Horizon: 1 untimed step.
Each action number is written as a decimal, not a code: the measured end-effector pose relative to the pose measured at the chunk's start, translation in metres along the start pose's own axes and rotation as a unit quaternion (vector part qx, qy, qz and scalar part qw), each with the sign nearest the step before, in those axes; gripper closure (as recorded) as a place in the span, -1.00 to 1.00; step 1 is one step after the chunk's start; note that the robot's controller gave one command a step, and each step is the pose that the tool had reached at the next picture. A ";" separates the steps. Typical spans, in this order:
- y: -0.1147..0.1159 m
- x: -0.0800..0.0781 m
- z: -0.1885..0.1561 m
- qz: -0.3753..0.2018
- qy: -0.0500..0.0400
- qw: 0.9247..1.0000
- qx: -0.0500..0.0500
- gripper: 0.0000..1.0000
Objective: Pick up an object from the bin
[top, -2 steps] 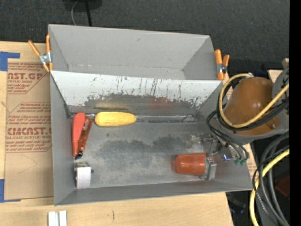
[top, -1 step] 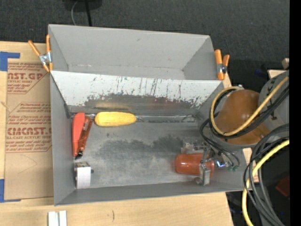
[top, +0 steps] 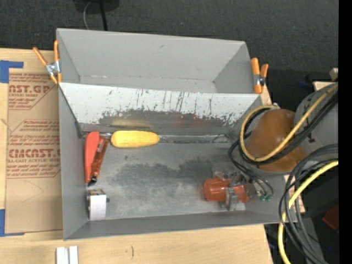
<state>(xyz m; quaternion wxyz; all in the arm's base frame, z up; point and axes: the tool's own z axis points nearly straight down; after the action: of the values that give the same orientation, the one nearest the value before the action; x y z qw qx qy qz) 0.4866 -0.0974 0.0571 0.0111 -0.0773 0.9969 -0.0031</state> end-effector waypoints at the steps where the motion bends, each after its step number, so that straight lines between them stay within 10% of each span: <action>1: 0.001 0.000 -0.002 0.002 0.001 1.000 0.000 1.00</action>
Offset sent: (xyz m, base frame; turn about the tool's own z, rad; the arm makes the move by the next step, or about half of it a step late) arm 0.0001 0.0001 0.0605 0.0000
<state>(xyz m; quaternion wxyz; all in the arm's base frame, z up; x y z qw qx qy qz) 0.4861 -0.0965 0.0591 0.0106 -0.0751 0.9971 -0.0027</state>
